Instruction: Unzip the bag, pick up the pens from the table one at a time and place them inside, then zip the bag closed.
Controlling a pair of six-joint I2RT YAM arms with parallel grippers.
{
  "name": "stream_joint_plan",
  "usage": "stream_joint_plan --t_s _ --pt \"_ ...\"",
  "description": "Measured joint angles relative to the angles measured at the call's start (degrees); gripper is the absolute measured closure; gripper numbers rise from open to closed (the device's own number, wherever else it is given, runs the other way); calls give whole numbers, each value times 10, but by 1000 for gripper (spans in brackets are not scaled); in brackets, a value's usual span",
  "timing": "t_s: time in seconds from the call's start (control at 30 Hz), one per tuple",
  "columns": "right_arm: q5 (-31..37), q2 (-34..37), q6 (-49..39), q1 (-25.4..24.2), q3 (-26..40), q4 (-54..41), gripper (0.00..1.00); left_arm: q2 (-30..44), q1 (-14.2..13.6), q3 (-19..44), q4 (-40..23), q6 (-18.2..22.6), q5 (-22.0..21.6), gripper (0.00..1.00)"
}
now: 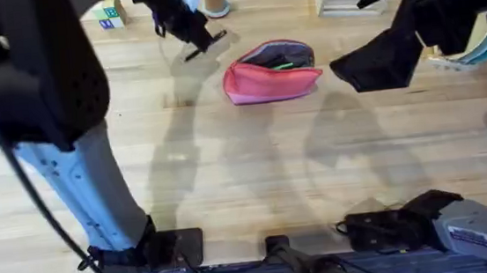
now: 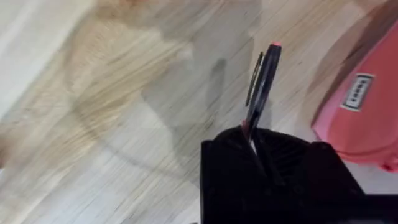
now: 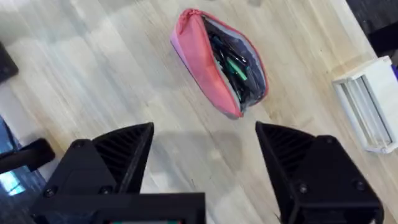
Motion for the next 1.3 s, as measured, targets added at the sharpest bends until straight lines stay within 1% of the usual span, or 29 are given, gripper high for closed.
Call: stream_joint_plan --t_s 0.13,0.37,0.6,0.8,1.0,1.17,1.3 --pt "0 0 0 0 0 0 5 -35 0 0 -1 0 9 959" --pt "0 0 0 0 0 0 5 -85 0 0 -1 0 58 959" --pt "0 0 0 0 0 0 5 -127 -5 0 -3 0 86 959" --pt "0 0 0 0 0 0 5 -150 -30 0 -12 1 91 959" --pt "0 0 0 0 0 0 5 -151 -55 0 -16 7 95 959" --pt "0 0 0 0 0 0 5 -152 -75 0 -10 7 120 959" --pt "0 0 0 0 0 0 3 -151 -95 0 -9 7 131 958"
